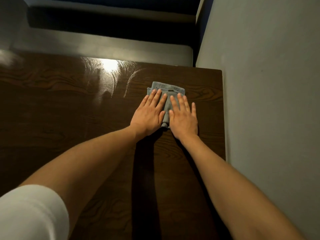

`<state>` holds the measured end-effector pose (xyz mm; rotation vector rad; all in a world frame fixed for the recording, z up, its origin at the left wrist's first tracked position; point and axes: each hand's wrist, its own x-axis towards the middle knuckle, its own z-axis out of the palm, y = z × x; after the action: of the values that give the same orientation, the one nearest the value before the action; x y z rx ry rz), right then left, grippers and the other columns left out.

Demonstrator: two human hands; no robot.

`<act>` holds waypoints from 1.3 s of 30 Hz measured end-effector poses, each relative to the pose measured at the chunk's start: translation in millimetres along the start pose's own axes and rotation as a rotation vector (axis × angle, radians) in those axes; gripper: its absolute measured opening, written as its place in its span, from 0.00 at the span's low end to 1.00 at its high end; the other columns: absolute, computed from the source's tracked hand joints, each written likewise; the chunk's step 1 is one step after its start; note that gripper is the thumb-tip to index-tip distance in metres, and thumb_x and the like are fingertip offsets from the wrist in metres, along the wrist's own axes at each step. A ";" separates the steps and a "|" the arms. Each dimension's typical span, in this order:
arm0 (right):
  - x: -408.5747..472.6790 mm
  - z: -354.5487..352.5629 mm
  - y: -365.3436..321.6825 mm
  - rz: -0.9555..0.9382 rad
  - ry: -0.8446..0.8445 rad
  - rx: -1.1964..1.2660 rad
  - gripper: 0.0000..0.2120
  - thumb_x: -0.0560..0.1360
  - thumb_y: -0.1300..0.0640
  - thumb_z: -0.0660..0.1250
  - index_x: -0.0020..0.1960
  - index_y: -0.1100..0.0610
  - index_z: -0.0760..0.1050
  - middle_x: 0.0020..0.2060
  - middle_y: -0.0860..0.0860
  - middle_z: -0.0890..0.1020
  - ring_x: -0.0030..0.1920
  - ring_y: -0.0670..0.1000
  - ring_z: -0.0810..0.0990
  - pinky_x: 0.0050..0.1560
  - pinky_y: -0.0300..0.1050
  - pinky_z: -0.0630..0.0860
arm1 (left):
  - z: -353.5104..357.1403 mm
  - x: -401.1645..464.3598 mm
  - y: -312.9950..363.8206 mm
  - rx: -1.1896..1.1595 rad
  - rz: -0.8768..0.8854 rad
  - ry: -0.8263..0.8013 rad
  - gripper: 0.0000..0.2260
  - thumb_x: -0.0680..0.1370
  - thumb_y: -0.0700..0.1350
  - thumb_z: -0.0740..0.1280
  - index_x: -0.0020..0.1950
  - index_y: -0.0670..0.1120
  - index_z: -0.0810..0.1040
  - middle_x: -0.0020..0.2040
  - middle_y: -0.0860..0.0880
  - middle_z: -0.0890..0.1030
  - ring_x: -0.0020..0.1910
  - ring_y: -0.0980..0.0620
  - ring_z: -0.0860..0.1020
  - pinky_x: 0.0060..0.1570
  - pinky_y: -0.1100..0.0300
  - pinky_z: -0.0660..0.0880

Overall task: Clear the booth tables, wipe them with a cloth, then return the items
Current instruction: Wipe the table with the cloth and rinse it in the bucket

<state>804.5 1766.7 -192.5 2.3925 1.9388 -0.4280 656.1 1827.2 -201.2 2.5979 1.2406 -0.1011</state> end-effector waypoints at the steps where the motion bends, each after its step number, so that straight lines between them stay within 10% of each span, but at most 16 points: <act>1: -9.1 2.6 -3.6 -0.008 -0.009 -0.007 0.27 0.85 0.47 0.45 0.82 0.49 0.43 0.82 0.50 0.46 0.81 0.51 0.42 0.78 0.57 0.42 | 3.4 -11.2 1.1 0.003 -0.012 0.000 0.28 0.85 0.55 0.46 0.83 0.46 0.46 0.83 0.44 0.47 0.82 0.48 0.43 0.80 0.50 0.43; 39: -353.7 87.7 -44.2 0.096 -0.064 -0.002 0.30 0.84 0.46 0.53 0.81 0.49 0.43 0.81 0.52 0.49 0.80 0.52 0.47 0.78 0.59 0.49 | 61.7 -318.0 94.8 0.004 0.167 -0.179 0.28 0.86 0.56 0.45 0.82 0.47 0.41 0.82 0.45 0.41 0.80 0.46 0.37 0.77 0.51 0.37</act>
<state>679.8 1421.5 -188.2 2.4262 1.7893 -0.4912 531.1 1514.0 -186.3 2.6172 0.9601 -0.2973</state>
